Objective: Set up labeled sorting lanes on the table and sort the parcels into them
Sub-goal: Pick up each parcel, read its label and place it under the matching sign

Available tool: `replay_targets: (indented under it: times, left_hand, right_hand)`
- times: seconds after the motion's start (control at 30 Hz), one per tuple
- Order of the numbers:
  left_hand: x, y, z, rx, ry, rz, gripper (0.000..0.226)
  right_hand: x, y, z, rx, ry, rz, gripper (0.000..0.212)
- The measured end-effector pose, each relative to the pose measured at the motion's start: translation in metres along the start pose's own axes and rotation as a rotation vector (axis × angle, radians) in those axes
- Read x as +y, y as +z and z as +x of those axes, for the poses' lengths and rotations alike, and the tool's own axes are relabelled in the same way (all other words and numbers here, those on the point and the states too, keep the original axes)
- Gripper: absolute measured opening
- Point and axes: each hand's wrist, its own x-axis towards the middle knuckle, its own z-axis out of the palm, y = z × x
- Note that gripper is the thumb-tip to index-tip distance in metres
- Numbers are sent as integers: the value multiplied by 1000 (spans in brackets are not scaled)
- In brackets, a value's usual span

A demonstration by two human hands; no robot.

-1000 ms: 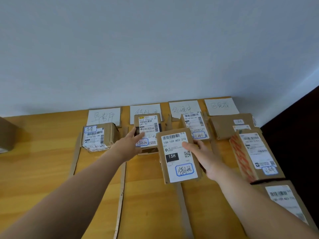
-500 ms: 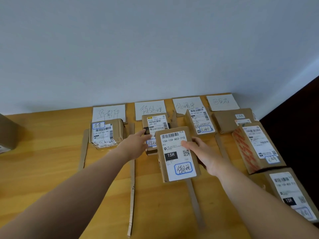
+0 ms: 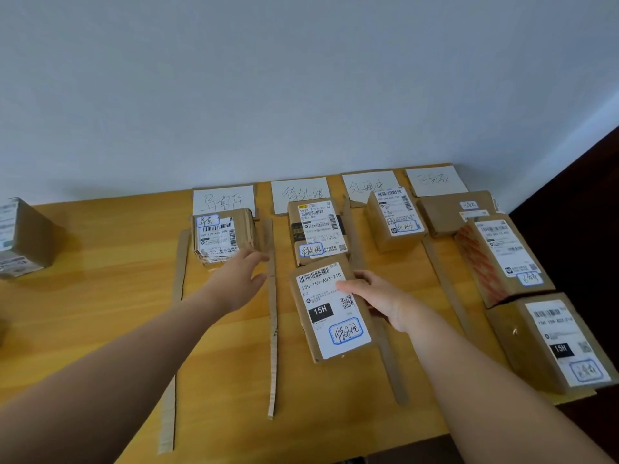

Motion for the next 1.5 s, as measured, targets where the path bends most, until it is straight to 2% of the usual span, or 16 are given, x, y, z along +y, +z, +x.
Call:
replay_targets:
  times: [0.2,0.47,0.6,1.0,1.17,1.37,1.5]
  left_hand:
    - [-19,1,-11,-40,-9,-17,43]
    - [-31,2,-18,-87,53,25,42]
    - [-35,1,-16,-77,44,-17,42]
    - [-46,-5,-29,-43,43,-41,41]
    - [-49,-9,-36,-1,20,-58,41]
    - [-46,-11,-52,10,-7,-67,40]
    - [-45,-11,-73,13,-33,-63,40]
  right_hand:
    - [17,16,6,134,96,44,52]
    - [18,28,6,294,62,72,32]
    - [17,36,9,350,27,50,32]
    - [15,47,9,561,-19,-345,28]
    - [11,49,4,584,-2,-488,31]
    - [9,45,-9,590,-67,-555,37]
    - [9,49,-22,656,-178,-620,38]
